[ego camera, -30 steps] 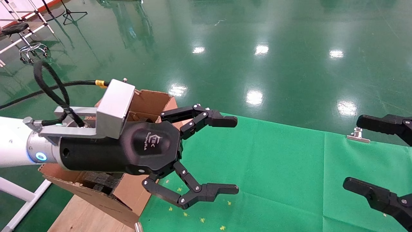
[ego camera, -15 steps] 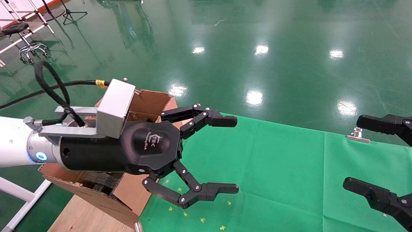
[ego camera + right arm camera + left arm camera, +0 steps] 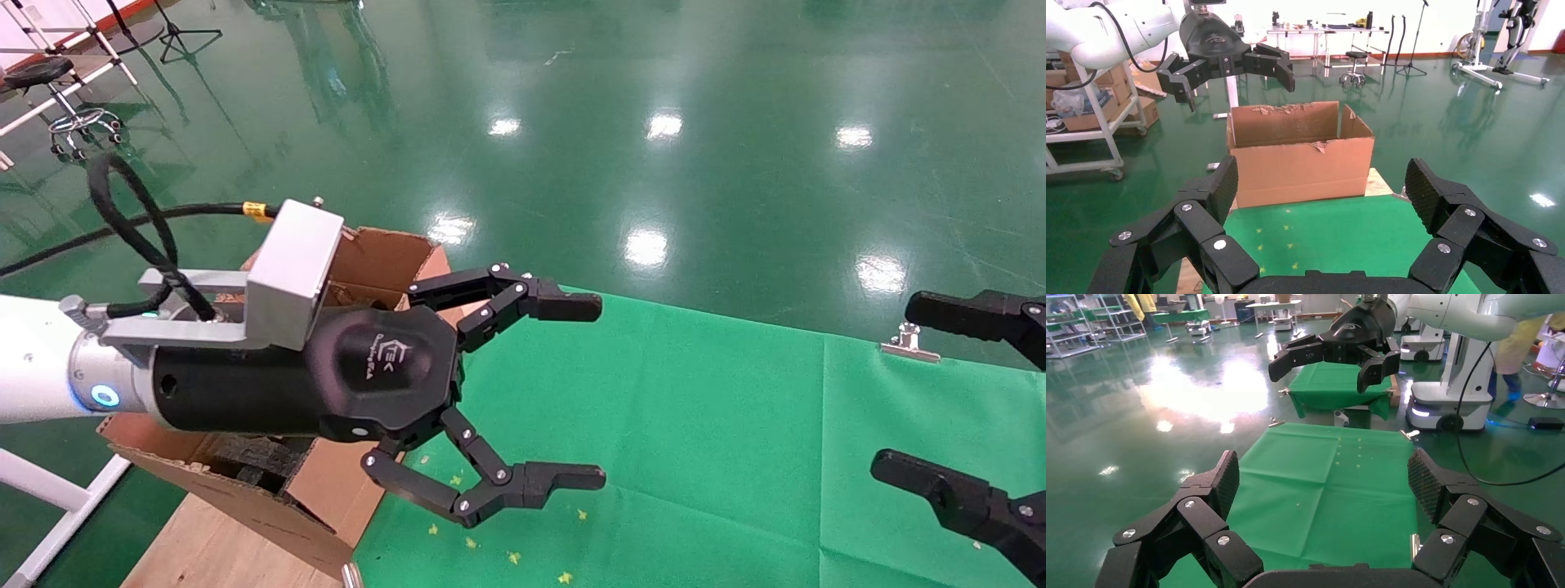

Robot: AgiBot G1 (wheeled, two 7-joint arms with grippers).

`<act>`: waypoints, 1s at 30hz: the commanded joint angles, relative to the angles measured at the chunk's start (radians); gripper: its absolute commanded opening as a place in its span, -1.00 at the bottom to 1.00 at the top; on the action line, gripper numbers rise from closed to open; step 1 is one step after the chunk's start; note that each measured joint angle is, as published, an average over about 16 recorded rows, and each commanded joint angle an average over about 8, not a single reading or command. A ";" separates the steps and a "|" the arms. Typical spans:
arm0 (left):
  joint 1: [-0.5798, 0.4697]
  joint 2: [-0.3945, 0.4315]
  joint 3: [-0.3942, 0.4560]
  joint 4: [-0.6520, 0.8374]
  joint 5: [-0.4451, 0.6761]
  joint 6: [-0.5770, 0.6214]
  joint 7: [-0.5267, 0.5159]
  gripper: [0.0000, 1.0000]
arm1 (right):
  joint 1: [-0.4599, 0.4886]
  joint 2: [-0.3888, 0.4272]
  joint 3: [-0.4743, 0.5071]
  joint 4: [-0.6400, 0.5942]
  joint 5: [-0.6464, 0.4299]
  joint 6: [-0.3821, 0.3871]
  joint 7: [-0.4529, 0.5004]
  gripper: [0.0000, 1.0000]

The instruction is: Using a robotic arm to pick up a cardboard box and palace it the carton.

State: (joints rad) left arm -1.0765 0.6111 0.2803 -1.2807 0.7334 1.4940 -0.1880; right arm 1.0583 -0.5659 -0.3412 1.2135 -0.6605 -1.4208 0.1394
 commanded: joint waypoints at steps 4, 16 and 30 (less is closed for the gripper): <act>0.000 0.000 0.000 0.000 0.000 0.000 0.000 1.00 | 0.000 0.000 0.000 0.000 0.000 0.000 0.000 1.00; 0.000 0.000 0.000 0.000 0.000 0.000 0.000 1.00 | 0.000 0.000 0.000 0.000 0.000 0.000 0.000 1.00; 0.000 0.000 0.000 0.000 0.000 0.000 0.000 1.00 | 0.000 0.000 0.000 0.000 0.000 0.000 0.000 1.00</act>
State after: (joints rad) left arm -1.0766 0.6111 0.2803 -1.2806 0.7337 1.4941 -0.1879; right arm 1.0583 -0.5659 -0.3412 1.2135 -0.6605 -1.4208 0.1394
